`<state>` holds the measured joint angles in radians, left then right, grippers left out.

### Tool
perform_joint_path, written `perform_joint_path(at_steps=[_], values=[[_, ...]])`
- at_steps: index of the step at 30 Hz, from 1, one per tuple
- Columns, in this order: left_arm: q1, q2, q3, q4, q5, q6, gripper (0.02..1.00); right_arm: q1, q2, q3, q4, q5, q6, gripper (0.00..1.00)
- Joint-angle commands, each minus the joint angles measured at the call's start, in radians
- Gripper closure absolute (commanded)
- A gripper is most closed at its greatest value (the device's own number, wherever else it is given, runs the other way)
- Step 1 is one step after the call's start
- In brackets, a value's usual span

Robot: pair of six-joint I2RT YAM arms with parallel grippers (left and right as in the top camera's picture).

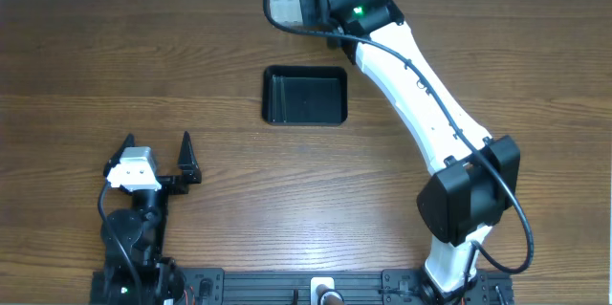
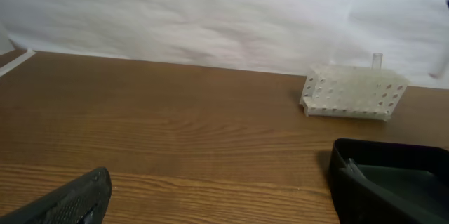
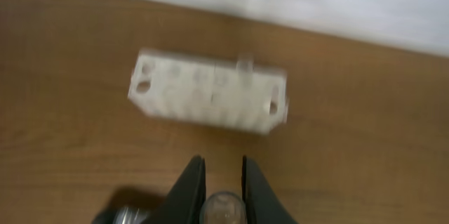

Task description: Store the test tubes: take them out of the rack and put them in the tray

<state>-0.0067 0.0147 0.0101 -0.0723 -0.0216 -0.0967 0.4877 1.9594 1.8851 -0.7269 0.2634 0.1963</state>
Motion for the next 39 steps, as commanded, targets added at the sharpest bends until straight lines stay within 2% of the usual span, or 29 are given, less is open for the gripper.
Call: perform_joint_path(at_steps=[1, 5, 13, 18, 23, 39], values=[[-0.005, -0.009, -0.004, -0.002, 0.01, 0.014, 0.02, 0.02, -0.05, 0.019, -0.109, -0.069, 0.139, 0.978], [-0.005, -0.009, -0.004, -0.002, 0.01, 0.014, 0.023, 0.021, -0.049, 0.018, -0.232, -0.095, 0.215, 0.985], [-0.005, -0.009, -0.004, -0.002, 0.01, 0.014, 0.02, 0.013, -0.037, 0.017, -0.399, -0.099, 0.268, 0.978], [-0.005, -0.009, -0.004, -0.002, 0.01, 0.014, 0.02, 0.005, 0.008, 0.017, -0.489, -0.164, 0.305, 0.989], [-0.005, -0.009, -0.004, -0.002, 0.01, 0.014, 0.02, 0.004, 0.062, 0.017, -0.488, -0.222, 0.305, 0.989], [-0.005, -0.009, -0.004, -0.002, 0.01, 0.014, 0.02, -0.013, 0.15, 0.017, -0.414, -0.223, 0.305, 0.991]])
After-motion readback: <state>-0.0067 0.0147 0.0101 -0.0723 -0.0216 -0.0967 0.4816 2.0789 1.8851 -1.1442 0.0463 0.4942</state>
